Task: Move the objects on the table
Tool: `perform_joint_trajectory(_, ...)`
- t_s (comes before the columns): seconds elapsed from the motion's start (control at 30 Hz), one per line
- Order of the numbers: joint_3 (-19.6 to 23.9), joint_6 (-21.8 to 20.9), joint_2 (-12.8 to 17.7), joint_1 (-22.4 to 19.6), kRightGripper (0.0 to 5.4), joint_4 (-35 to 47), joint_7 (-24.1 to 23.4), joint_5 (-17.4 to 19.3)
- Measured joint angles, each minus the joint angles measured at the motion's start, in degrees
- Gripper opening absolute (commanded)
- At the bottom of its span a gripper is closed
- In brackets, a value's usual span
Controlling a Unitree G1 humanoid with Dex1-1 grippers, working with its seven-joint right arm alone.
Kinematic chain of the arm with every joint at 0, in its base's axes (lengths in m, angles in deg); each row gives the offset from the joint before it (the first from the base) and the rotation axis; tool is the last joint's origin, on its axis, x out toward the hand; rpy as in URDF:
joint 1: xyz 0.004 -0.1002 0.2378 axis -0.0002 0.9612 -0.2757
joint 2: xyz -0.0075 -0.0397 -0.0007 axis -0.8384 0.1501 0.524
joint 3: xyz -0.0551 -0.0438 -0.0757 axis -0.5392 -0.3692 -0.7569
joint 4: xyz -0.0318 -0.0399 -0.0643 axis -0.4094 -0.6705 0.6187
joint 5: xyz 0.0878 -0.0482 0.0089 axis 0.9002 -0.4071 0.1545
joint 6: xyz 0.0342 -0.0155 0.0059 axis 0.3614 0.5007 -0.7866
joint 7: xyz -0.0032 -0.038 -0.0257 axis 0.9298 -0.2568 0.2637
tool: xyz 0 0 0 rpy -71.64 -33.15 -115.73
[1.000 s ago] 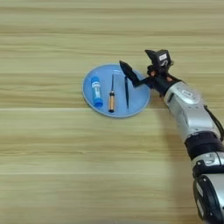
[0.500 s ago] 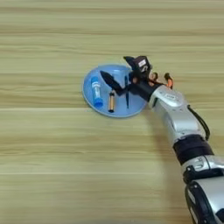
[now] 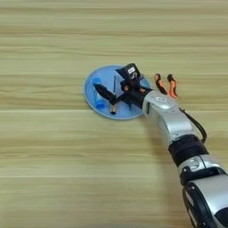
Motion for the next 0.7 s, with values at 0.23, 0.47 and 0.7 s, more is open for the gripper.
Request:
perform_joint_trajectory(0.23,-1.16,3.73,-0.4,-0.05,5.37,-0.67,0.27,-1.0)
perform_joint_trajectory(0.47,-1.42,5.43,-0.9,-0.8,5.37,-2.31,0.19,-1.37)
perform_joint_trajectory(0.7,-1.4,6.36,-1.78,-2.63,5.37,-4.14,-0.14,-1.79)
